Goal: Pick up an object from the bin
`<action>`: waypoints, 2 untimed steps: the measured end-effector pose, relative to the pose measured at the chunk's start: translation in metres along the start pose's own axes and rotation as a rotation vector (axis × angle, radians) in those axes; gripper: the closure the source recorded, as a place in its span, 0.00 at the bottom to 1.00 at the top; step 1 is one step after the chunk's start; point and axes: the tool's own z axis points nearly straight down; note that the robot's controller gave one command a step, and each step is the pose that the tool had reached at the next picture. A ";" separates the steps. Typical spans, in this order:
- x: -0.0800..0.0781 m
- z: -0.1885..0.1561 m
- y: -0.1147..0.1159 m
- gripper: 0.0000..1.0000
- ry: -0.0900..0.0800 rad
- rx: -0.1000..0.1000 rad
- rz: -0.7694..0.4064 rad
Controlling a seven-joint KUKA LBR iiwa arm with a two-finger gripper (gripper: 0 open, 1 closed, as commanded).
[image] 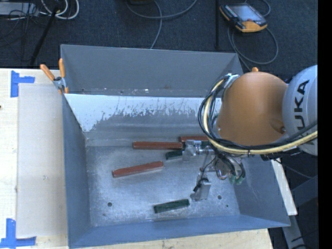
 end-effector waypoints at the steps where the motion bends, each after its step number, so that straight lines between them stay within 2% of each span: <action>1: 0.014 0.163 -0.005 0.00 -0.021 -0.002 0.046; 2: 0.019 0.163 -0.006 1.00 -0.003 0.000 0.047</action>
Offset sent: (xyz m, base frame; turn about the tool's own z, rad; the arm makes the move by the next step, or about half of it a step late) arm -0.0196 -0.0061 -0.1627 0.0454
